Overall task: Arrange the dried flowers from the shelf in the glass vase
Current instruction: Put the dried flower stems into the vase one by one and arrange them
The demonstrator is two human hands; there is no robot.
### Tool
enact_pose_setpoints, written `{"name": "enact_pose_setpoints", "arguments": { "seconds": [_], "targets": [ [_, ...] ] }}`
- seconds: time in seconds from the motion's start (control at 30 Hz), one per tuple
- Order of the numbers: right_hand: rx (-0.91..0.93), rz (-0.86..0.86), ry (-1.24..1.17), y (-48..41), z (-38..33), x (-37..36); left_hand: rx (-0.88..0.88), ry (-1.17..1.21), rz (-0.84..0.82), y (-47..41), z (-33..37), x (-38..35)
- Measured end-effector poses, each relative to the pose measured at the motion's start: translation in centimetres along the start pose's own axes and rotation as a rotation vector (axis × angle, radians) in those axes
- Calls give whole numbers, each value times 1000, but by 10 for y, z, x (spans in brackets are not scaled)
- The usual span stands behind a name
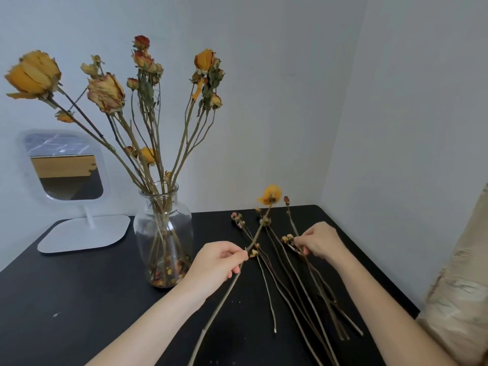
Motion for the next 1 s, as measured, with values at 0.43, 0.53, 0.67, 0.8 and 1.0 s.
{"name": "enact_pose_setpoints", "arguments": {
  "seconds": [0.43,0.53,0.67,0.8,1.0],
  "targets": [
    [347,20,-255,82,-107,39,-625,-323,421,75,130,100],
    [368,-7,-289,89,-120,33,-683,-357,532,85,146,131],
    [394,-29,-273,94,-136,20,-727,-351,635,95,160,164],
    [426,-45,-273,99,-147,10,-774,-288,741,105,176,188],
    [446,-52,-284,106,-156,2,-762,-337,779,93,183,196]
  ]
}}
Point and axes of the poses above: each hand's wrist, its own y-axis away from the middle knuckle, its own x-axis out of the back of the hand, z = x × y, the point moved 9 cm from there along -y, towards the middle knuckle, and after that the axes turned 6 degrees about -x, right-handed, at the moved point
